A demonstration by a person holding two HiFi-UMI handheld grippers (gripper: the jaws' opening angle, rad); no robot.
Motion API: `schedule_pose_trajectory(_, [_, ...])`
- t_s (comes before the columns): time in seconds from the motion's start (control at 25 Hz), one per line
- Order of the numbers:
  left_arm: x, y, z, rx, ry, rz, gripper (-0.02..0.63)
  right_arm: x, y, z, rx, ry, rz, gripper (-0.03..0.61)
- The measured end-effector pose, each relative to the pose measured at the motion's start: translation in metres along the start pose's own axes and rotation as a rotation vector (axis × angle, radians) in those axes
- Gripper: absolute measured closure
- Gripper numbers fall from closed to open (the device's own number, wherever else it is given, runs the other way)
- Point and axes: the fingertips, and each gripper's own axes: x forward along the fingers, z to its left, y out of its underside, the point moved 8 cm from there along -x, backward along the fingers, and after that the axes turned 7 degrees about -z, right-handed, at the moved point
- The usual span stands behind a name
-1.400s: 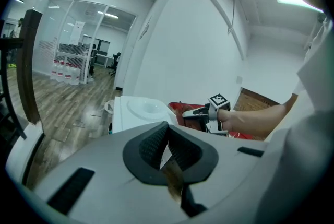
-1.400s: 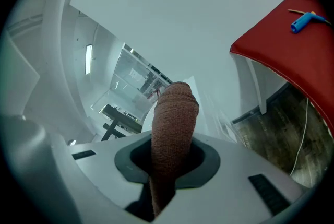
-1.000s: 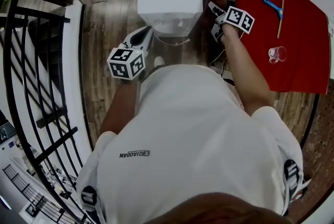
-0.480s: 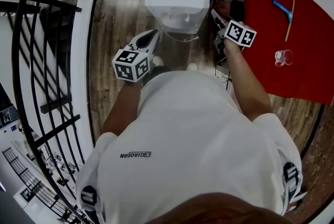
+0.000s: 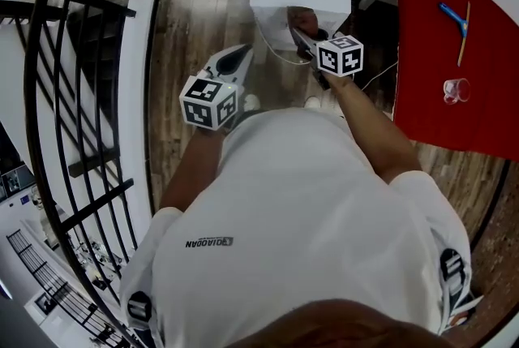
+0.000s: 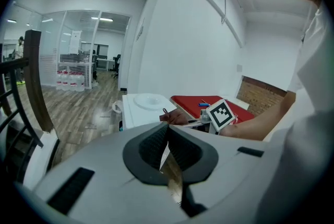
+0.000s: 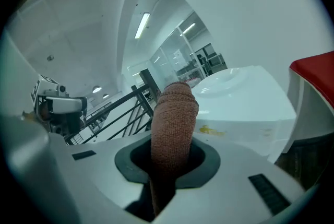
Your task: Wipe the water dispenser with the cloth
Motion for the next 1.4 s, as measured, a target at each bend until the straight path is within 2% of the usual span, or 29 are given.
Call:
schedule_pose_trajectory(0.16, [-0.02, 0.01, 0.036, -0.026, -0.027, 0.01, 0.621, 0.045, 0.009, 0.026, -0.059, -0.016, 0.048, 0.514])
schedule_pose_trajectory(0.36, [-0.038, 0.015, 0.07, -0.045, -0.023, -0.006, 0.621, 0.086, 0.02, 0.044, -0.117, 0.0, 0.113, 0.514])
schedule_pose_trajectory(0.8, [-0.061, 0.017, 0.122, -0.06, -0.033, -0.022, 0.621, 0.128, 0.034, 0.047, -0.18, 0.055, 0.226, 0.514])
schedule_pose_trajectory(1.0, [-0.059, 0.017, 0.128, -0.062, -0.026, -0.027, 0.621, 0.129, 0.038, 0.043, -0.198, 0.077, 0.254, 0.514])
schedule_pose_trajectory(1.4, [-0.043, 0.016, 0.109, -0.056, -0.007, -0.029, 0.621, 0.103, 0.039, 0.02, -0.203, 0.114, 0.271, 0.514])
